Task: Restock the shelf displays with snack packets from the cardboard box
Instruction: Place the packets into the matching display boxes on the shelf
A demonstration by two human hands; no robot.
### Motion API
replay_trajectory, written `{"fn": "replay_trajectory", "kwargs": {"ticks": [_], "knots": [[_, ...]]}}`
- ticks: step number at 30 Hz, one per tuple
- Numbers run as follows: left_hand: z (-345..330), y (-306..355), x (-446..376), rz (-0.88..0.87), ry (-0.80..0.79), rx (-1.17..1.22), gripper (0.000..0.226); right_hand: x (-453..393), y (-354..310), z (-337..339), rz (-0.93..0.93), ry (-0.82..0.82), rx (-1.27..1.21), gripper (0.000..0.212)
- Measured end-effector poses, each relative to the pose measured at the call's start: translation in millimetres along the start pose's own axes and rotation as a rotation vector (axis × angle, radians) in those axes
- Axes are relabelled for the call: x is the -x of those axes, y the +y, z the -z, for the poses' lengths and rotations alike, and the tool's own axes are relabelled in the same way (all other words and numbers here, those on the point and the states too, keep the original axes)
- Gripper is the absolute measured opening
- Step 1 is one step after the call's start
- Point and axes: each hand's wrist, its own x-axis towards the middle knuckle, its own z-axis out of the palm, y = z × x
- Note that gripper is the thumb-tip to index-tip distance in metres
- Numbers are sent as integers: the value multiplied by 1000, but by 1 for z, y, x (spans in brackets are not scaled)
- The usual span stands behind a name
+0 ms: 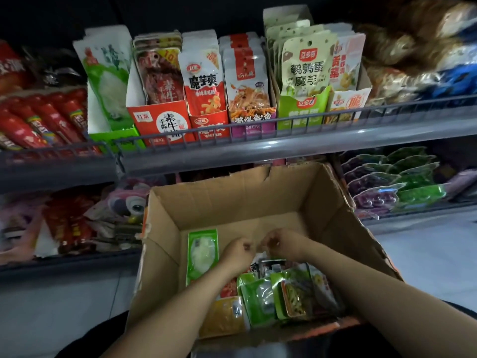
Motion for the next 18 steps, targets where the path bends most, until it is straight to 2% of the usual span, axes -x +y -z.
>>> {"fn": "replay_trajectory", "kwargs": {"ticks": [2,5,8,12,18], "knots": [[-7,-5,-6,43,-51,-10,32,-6,6,-6,-11,-79,92,34],[-13,-10,-16,104,-98,14,32,-13,16,-9,-56,-167,259,51],[-19,-15,-23,153,-93,52,28,-18,23,-10,-58,-231,363,49],[-21,-22,-28,179,-117,69,7,-21,27,-7,-81,-213,244,37],[-15,-18,-25,241,-38,182,10,-19,28,-5,-91,-163,27,29]]}}
